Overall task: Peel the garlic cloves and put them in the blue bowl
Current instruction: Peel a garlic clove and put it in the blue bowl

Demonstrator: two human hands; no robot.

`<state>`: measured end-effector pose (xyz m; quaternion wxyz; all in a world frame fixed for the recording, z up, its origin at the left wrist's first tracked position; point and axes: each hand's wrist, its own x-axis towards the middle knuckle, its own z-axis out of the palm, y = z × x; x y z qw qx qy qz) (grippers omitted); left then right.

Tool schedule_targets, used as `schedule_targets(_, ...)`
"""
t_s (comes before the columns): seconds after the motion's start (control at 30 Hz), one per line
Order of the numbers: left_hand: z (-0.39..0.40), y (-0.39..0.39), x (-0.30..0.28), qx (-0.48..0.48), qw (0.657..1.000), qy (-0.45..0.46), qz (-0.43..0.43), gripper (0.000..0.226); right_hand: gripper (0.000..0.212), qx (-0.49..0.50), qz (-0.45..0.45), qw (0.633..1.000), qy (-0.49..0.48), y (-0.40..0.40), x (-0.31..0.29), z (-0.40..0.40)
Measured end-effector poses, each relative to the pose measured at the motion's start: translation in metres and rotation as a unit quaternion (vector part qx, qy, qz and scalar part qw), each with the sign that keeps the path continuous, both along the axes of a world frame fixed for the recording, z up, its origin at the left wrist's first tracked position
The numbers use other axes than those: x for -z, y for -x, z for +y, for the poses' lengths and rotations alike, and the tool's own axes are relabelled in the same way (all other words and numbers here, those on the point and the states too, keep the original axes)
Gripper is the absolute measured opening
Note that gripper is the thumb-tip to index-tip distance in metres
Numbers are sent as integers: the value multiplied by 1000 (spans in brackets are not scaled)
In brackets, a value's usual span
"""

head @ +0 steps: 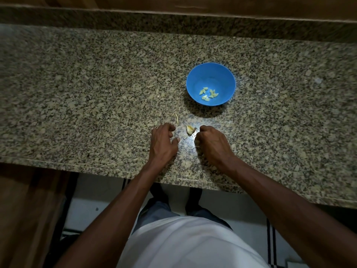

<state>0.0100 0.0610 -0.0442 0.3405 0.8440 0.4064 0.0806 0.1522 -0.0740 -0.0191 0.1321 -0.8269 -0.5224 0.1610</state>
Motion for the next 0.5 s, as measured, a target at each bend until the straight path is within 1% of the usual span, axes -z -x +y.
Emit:
schedule_targets(0.07, -1, 1, -2, -5, 1000, 9, -26, 32, 13, 39, 49, 998, -16, -5, 2, 0)
schedule_targets(0.13, -4, 2, -7, -6, 998, 20, -60, 24, 13, 117, 160, 979, -56, -9, 3, -3)
schedule_targets(0.2, -7, 1, -14, 2, 995, 46, -93, 18, 8, 196, 296, 931, -82, -9, 2, -8)
schedule_targets(0.27, -12, -2, -21, 32, 988, 90, -125, 22, 11, 242, 414, 871, -103, -6, 1, -10)
schedule_targets(0.3, -14, -3, -24, 49, 983, 109, -136, 25, 12, 254, 459, 844, -115, -4, 0, -10)
schedule_targets(0.33, -16, -6, -24, 62, 980, 119, -146, 26, 13, 261, 490, 823, -123, -2, -2, -9)
schedule_targets(0.37, -17, -7, -24, 67, 979, 120, -150, 25, 15, 266, 508, 810, -126, 0, -5, -7)
schedule_targets(0.43, -18, -11, -26, 61, 980, 110, -153, 21, 18, 268, 513, 806, -125, 3, -9, -5)
schedule_targets(0.5, -16, -12, -27, 50, 982, 98, -154, 17, 18, 268, 501, 814, -121, 2, -9, -5)
